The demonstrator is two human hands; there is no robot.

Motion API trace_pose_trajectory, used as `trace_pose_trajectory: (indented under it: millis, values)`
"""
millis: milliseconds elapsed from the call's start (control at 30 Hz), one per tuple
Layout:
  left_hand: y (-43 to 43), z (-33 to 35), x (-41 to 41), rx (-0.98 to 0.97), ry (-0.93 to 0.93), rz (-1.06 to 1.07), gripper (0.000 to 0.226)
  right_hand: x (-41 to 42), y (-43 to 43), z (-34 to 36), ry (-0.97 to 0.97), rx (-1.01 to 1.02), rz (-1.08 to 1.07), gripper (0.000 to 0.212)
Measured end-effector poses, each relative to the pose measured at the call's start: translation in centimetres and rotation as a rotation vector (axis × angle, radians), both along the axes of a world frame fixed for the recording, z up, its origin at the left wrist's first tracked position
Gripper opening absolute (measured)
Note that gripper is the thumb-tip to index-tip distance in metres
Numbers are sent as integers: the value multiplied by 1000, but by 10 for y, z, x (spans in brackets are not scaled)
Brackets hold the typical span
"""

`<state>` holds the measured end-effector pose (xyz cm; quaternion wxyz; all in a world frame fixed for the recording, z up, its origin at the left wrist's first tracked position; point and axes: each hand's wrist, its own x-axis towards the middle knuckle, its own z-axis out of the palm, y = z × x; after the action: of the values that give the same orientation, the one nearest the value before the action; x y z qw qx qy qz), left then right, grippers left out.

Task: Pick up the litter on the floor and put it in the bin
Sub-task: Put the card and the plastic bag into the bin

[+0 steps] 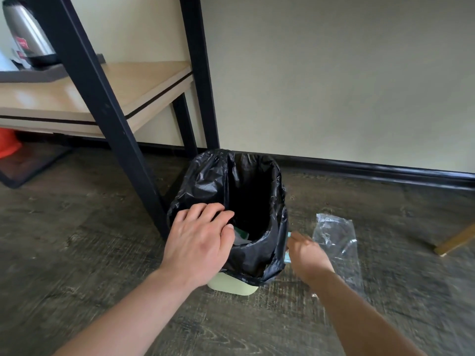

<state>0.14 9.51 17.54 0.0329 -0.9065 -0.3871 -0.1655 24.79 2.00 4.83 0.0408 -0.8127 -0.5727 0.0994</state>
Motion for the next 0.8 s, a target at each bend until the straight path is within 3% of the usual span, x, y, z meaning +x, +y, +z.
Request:
trace_pose_trajectory:
  millis: [100,233,333,400,467,600,800]
  values:
    - [0,1,-1,-17,10,-5,51,10,-3,56,-20,172,-14,28]
    - [1,2,-1,-52,44,-5,53,1,-14,154,-97,618,61,12]
    - [-2,7,-2,-57,67,-8,51,-36,-12,215,-106,912,161,16]
    - [-4,12,-3,-73,113,-38,54,-66,-1,233,-88,974,218,18]
    - [-5,16,-6,-94,161,-115,59,-87,14,233,-101,878,310,19]
    - [-7,15,-15,-87,131,-287,46,-90,23,216,-14,407,243,52]
    - [-18,10,-17,-119,93,-383,35,-26,-29,187,-31,352,54,45]
